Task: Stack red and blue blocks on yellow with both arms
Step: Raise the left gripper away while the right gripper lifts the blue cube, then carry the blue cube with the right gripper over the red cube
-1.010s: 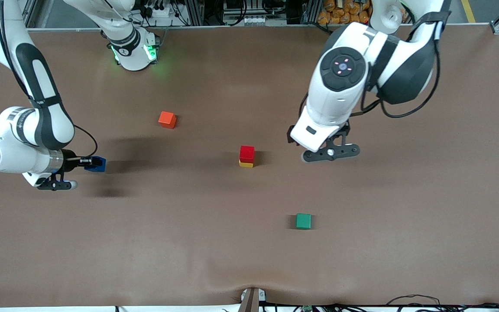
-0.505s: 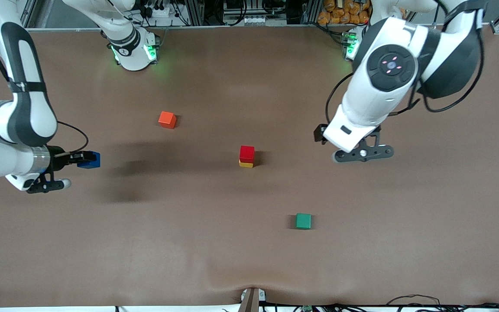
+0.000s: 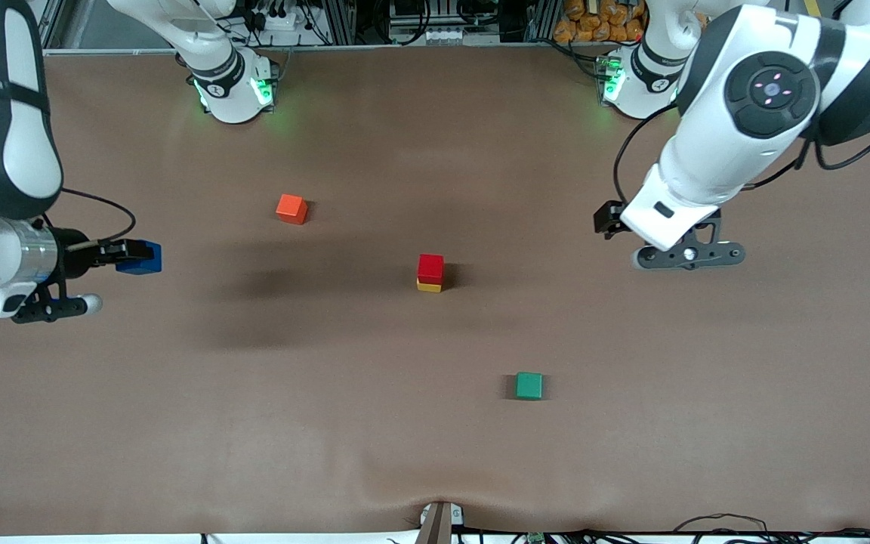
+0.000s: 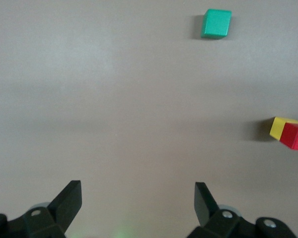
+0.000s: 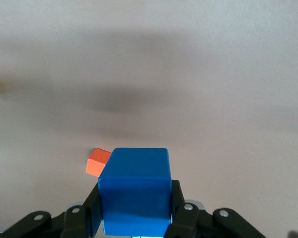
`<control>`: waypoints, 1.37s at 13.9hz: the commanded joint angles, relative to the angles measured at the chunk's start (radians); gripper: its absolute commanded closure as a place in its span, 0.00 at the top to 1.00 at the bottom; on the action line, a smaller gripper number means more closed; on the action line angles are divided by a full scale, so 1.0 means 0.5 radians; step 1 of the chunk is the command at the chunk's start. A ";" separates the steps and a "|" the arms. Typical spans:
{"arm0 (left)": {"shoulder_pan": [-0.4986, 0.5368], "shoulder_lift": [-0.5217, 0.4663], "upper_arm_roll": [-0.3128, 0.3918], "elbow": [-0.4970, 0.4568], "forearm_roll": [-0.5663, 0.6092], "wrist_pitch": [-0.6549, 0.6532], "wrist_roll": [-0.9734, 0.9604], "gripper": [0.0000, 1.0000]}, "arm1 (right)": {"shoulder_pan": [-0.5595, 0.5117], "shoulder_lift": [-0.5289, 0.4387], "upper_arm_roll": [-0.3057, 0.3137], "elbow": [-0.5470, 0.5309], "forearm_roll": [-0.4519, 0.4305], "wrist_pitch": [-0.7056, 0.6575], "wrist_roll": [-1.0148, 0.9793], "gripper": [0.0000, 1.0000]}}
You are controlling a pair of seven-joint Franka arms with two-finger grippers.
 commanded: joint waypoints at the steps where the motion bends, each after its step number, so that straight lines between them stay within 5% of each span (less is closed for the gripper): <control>1: 0.111 -0.156 -0.009 -0.129 -0.001 0.005 0.184 1.00 | 0.052 -0.070 0.002 0.033 0.017 -0.038 0.059 0.00; 8: 0.379 -0.291 -0.009 -0.151 -0.001 -0.026 0.657 1.00 | 0.389 -0.111 -0.004 0.214 0.075 -0.072 0.562 0.00; 19: 0.526 -0.279 0.024 0.039 0.051 -0.103 0.755 1.00 | 0.883 0.279 -0.007 0.514 0.088 0.351 1.289 0.00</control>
